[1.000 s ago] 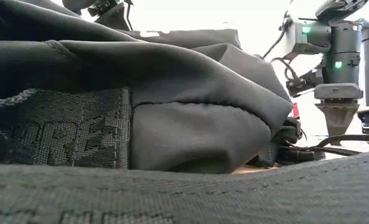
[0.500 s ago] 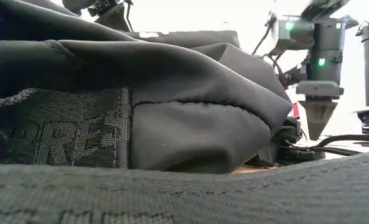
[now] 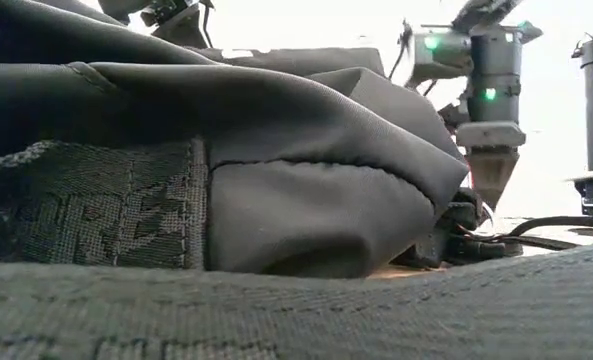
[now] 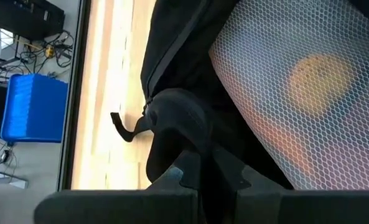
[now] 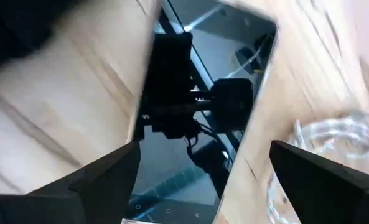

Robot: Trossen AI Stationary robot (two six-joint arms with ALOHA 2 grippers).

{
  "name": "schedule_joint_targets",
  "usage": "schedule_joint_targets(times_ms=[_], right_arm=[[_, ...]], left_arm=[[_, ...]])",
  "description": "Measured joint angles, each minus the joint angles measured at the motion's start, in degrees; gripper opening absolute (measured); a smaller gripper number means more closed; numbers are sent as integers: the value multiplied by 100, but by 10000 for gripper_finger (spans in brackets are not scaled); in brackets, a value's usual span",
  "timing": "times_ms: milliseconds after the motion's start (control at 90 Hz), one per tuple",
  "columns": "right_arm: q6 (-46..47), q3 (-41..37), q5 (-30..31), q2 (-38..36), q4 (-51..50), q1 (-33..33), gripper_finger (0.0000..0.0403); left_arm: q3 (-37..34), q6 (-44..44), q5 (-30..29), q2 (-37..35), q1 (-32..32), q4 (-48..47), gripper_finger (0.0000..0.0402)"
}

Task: Unpack backpack
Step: Put the charger cable into the black backpack

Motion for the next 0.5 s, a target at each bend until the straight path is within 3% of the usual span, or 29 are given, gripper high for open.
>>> schedule_joint_targets(times_ms=[500], right_arm=[[131,86,-136,33,-131,-2,348]], left_arm=[[0,-7,256,0,-2,-3,0]])
